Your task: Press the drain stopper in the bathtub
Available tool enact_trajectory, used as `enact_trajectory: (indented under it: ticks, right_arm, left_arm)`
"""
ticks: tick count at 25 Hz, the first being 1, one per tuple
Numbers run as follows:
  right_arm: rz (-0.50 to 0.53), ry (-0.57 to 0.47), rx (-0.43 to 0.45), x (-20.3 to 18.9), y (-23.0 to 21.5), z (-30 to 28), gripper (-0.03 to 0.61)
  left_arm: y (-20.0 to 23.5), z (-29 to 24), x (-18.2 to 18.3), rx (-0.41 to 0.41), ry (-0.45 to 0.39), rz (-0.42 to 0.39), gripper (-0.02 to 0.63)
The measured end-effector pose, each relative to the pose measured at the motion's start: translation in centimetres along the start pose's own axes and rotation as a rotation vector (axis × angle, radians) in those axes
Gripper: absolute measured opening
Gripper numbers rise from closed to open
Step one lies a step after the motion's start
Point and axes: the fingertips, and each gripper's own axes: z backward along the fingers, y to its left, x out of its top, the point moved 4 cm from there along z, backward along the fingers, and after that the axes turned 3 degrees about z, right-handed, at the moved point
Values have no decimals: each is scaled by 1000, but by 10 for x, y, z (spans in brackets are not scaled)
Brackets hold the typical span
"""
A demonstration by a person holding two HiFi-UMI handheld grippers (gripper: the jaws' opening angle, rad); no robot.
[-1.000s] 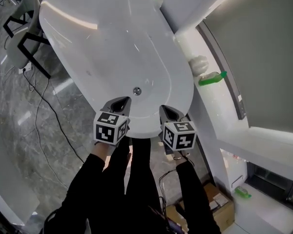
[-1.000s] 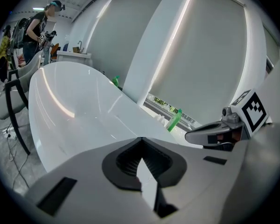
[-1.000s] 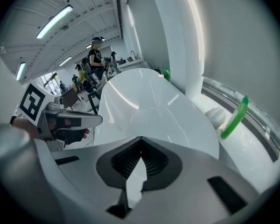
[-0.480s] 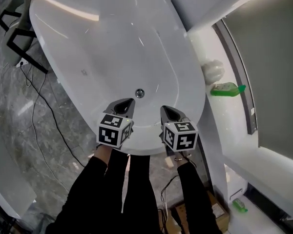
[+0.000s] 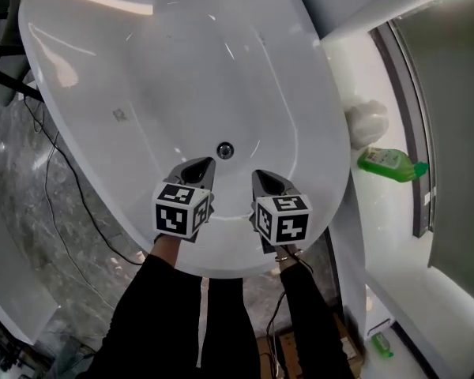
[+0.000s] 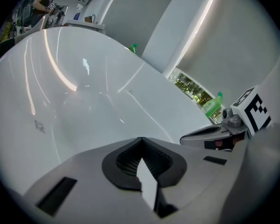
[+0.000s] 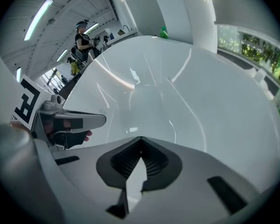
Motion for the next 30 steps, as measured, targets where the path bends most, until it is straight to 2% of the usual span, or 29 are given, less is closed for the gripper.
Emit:
enact_trajectory:
  ticks: [7,15,20,30]
  right_arm:
    - [0,39,49,-9,-8,-51,2]
    - [0,91,63,-31,-22,-106,2]
    - [-9,113,66,-40,-36,-126,2]
    - [-28,151,87,-50,-47,-161,2]
  left_arm:
    - [18,-52,-25,31,80,18,8]
    - [42,-107,-55,64,137,28,8]
    - [52,-128,-70,76,170,23,8]
    - [59,-164,-92,85,210,68,8]
